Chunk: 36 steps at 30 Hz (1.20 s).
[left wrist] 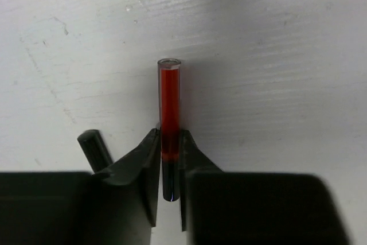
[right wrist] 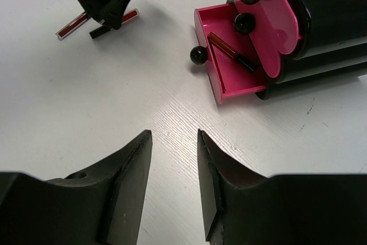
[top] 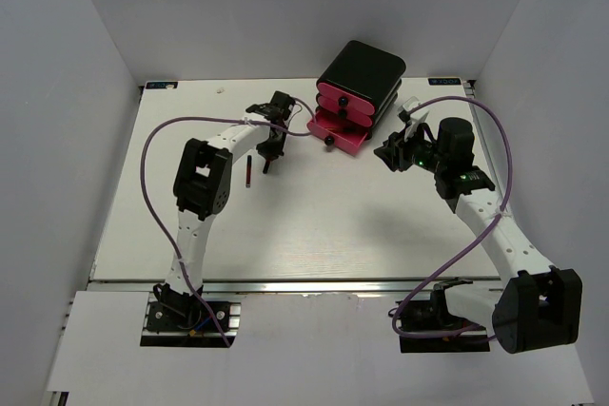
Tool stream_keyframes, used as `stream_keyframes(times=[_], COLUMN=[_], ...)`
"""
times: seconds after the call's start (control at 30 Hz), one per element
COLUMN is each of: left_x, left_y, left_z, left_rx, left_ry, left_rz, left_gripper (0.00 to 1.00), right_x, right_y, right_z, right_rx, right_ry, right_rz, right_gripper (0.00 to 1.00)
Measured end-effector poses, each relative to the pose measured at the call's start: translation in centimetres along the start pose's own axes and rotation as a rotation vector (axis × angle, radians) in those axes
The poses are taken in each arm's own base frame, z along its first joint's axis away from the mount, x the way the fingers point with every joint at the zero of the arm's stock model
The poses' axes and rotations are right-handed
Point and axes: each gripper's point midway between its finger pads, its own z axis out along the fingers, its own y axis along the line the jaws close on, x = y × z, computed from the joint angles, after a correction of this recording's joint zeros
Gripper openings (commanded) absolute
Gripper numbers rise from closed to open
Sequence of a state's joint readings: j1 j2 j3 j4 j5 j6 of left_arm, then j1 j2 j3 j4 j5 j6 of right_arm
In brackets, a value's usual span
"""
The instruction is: Organize the makeup
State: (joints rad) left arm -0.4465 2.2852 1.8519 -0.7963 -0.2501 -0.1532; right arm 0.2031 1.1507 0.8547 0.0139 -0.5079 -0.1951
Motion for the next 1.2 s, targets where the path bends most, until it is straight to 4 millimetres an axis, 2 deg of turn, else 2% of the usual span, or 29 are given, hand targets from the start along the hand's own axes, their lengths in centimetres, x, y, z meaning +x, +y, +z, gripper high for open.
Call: stream_keyframes(times=[0.03, 0.2, 0.37, 0.43, 0.53, 0.57, 0.67, 0.83, 1.0, 1.2], left_x=[0.0, 0.0, 0.0, -0.3, -1.5, -1.3, -3.1, -7.3, -10.9, -14.8], left_y=[0.0, -0.2, -1.5, -3.0, -6.2, -7.3, -9.7, -11.8, -12.5, -13.5], left_z=[0.1, 0.2, -0.1, -0.5, -1.4, -1.6, -2.6, -5.3, -8.3, -11.1], left_rx=[0.001, 0.041, 0.189, 0.294, 0.467, 0.515, 0.653, 0.839, 0.967, 1.048], left_ry=[-0.001, -0.018, -0.039, -0.046, -0.058, -0.046, -0.054, -0.098, -0.161, -0.209], left_rz=[-0.004, -0.056, -0.199, -0.293, -0.479, -0.548, -0.751, -0.998, -1.108, -1.187], left_gripper=[0.1, 0.0, 0.0, 0.0, 0.0, 0.0, 0.0, 0.0, 0.0, 0.01], right_x=[0.0, 0.1, 0.1, 0.1, 0.2, 0.2, 0.2, -0.1, -0.4, 0.2], right_y=[0.0, 0.0, 0.0, 0.0, 0.0, 0.0, 0.0, 0.1, 0.1, 0.3], right_z=[0.0, 0.0, 0.0, 0.0, 0.0, 0.0, 0.0, -0.2, -0.5, -0.5], right_rx=[0.0, -0.001, -0.001, -0.001, -0.001, -0.001, 0.0, 0.005, 0.01, 0.008], right_ry=[0.001, 0.005, 0.005, 0.005, 0.005, 0.005, 0.005, -0.001, -0.012, -0.001], right_rz=[0.0, 0.003, 0.003, 0.003, 0.004, 0.004, 0.004, -0.001, -0.008, 0.0], right_gripper=[0.43, 0.43, 0.43, 0.43, 0.43, 0.43, 0.43, 0.43, 0.43, 0.43])
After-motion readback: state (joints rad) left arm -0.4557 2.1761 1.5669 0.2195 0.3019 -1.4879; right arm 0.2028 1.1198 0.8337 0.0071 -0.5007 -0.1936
